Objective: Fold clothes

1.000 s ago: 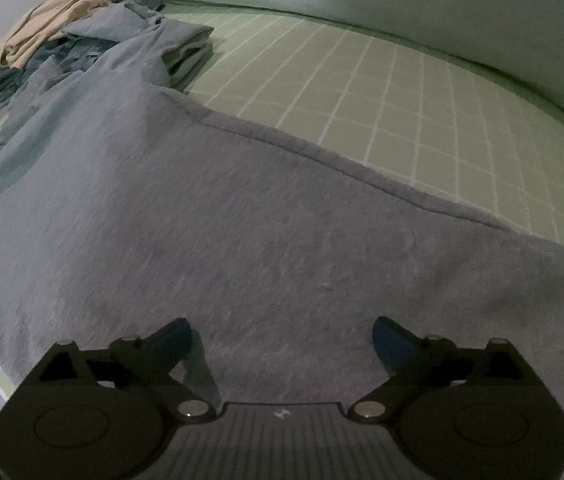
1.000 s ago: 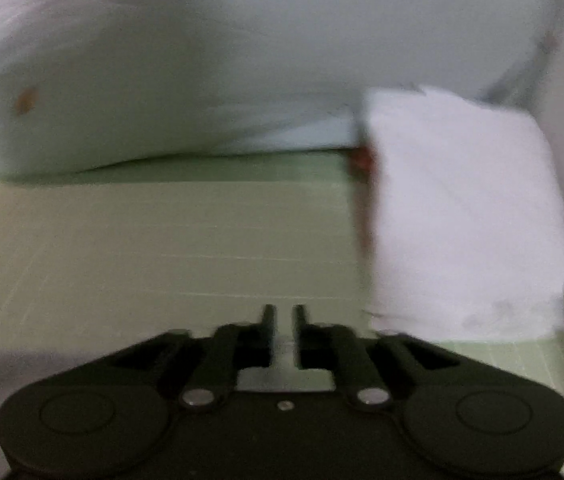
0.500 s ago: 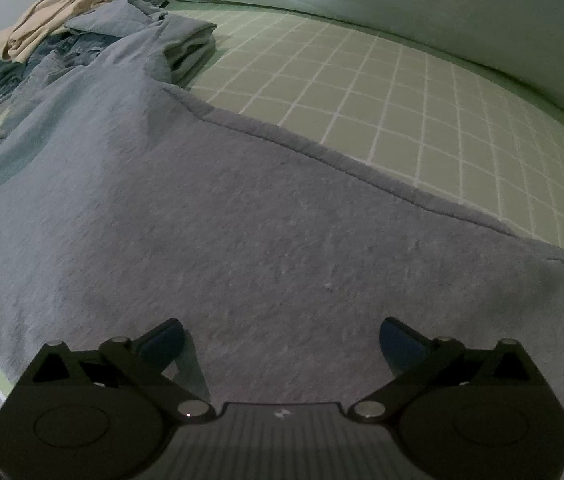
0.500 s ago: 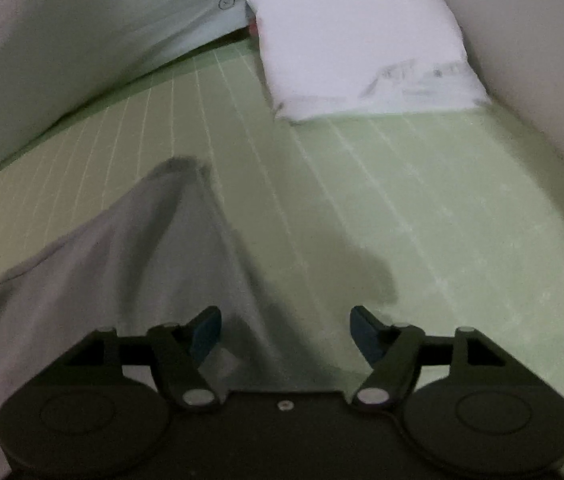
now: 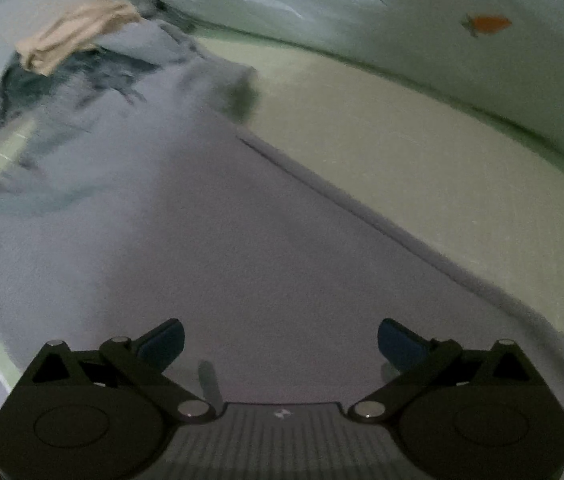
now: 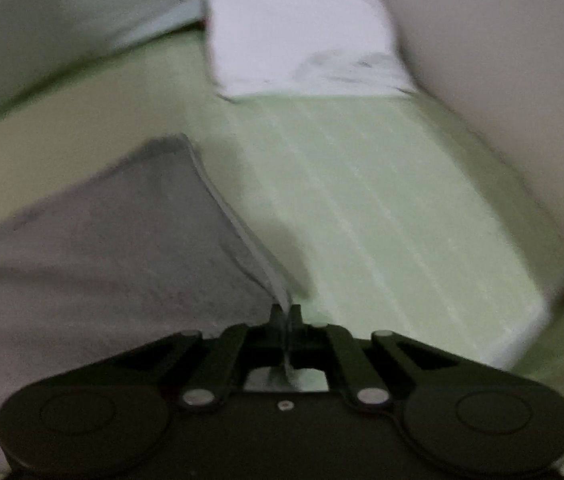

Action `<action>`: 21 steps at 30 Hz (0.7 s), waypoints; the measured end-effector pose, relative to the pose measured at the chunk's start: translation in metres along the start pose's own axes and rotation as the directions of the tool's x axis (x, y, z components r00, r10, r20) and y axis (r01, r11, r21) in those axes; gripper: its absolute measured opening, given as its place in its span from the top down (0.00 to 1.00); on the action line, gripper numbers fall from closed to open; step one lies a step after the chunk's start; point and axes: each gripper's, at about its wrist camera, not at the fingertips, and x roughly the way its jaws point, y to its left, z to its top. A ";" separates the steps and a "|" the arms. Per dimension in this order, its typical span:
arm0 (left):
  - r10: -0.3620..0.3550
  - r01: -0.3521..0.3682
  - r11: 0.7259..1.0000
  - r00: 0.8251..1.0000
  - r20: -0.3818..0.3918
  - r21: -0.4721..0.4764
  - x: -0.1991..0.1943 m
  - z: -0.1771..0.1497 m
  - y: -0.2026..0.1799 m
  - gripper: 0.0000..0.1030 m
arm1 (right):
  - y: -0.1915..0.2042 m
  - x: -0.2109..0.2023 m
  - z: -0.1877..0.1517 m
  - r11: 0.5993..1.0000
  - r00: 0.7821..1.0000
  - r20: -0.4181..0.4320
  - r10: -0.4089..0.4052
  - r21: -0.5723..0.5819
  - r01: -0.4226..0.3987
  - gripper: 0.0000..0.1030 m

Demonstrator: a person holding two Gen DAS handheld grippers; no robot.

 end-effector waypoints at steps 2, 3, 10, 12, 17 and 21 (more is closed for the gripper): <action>0.016 -0.016 1.000 1.000 0.007 -0.020 0.000 0.008 0.017 0.02 | -0.005 0.000 -0.003 0.999 0.999 -0.017 -0.037 -0.005 0.037 0.98; 0.024 -0.024 0.999 1.000 0.008 -0.029 0.000 0.011 0.026 0.02 | -0.008 -0.001 -0.005 0.998 0.998 -0.025 -0.056 -0.008 0.055 0.97; 0.061 -0.058 0.996 0.998 0.033 -0.073 0.002 0.045 0.098 0.01 | 0.047 -0.025 0.017 0.992 0.989 0.076 -0.125 0.022 0.124 0.34; 0.074 -0.072 0.996 0.997 0.038 -0.060 0.008 0.058 0.119 0.01 | 0.073 -0.031 0.025 0.993 0.986 0.115 -0.122 0.013 0.121 0.21; 0.103 -0.101 0.994 0.994 0.039 -0.051 0.034 0.097 0.168 0.01 | 0.158 -0.053 0.040 1.000 0.983 0.185 -0.007 0.006 0.006 0.00; 0.097 -0.094 0.994 0.994 0.049 -0.056 0.055 0.133 0.208 0.01 | 0.241 -0.065 0.053 0.995 0.972 0.215 0.097 -0.040 -0.091 0.00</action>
